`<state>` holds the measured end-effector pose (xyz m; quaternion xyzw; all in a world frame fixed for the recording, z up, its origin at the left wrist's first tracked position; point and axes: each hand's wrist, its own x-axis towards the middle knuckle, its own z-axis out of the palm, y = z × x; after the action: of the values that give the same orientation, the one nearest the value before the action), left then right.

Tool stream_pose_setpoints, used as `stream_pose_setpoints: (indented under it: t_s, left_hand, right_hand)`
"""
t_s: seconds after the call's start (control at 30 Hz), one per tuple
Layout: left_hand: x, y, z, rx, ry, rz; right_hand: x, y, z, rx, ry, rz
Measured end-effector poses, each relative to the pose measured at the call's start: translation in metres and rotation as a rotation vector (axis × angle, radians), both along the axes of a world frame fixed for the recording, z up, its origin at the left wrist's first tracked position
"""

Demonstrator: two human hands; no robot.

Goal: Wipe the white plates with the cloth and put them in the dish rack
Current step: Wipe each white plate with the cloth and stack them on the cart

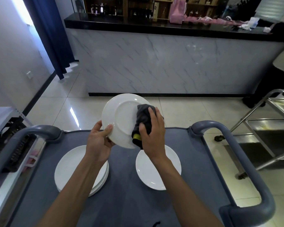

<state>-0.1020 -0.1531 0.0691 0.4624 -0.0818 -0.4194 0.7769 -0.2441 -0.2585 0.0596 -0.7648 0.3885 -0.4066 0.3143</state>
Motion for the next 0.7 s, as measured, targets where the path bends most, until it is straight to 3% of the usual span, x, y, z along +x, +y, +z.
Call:
stream_pose_setpoints:
  t_s: [0.47,0.7]
  left_hand:
    - [-0.001,0.012,0.017,0.033,-0.206,-0.068]
    - [-0.001,0.023,0.007,0.105,-0.259,-0.165]
  right_hand:
    - [0.031,-0.009,0.029,-0.265,0.154,0.205]
    - [0.04,0.012,0.032,-0.282,0.172,0.335]
